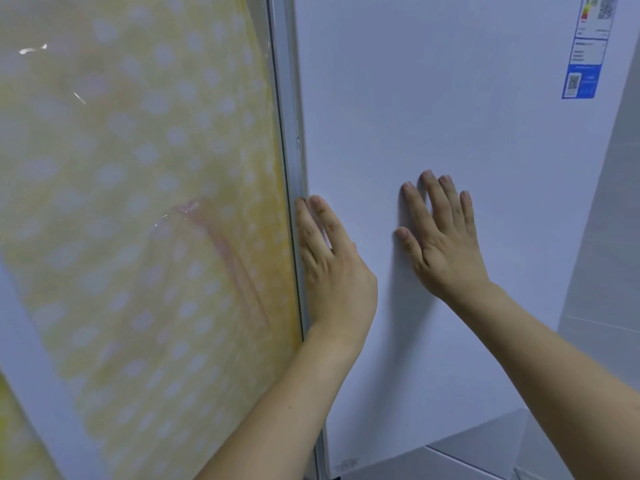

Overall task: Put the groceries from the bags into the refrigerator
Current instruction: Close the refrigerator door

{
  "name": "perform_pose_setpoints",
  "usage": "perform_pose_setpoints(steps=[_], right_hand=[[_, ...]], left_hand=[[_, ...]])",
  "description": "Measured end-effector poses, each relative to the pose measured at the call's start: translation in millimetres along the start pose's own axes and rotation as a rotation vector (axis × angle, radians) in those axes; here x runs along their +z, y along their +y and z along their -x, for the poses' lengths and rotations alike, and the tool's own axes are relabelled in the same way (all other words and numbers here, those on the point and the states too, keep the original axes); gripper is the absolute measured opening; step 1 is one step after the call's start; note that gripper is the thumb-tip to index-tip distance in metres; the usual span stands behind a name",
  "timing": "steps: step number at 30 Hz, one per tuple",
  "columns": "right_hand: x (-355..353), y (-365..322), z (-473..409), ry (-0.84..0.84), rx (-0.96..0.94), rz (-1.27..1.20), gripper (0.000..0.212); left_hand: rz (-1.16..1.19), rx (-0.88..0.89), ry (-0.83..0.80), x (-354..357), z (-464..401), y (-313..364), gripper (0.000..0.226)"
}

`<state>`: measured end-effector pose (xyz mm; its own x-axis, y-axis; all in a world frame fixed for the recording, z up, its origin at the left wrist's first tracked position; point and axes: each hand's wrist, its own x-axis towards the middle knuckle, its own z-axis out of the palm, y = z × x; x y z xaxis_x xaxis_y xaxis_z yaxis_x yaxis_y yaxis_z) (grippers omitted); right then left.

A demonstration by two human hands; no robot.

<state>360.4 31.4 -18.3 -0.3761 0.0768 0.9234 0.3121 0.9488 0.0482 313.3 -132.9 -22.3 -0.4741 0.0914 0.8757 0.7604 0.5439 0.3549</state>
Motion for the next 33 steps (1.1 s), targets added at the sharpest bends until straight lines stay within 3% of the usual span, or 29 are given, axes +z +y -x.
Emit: perform_pose_setpoints(steps=[11, 16, 22, 33], right_hand=[[57, 27, -20, 0.084, -0.043, 0.174, 0.061], [71, 51, -27, 0.051, -0.012, 0.257, 0.062], [93, 76, -37, 0.08, -0.105, 0.345, 0.061], [139, 97, -53, 0.077, -0.12, 0.419, 0.062]], left_hand=[[-0.011, -0.135, -0.13, 65, -40, -14, 0.11], [0.104, -0.172, -0.196, 93, -61, -28, 0.112], [0.245, -0.199, -0.193, 126, -82, -45, 0.123], [0.383, -0.167, -0.234, 198, -117, -75, 0.122]])
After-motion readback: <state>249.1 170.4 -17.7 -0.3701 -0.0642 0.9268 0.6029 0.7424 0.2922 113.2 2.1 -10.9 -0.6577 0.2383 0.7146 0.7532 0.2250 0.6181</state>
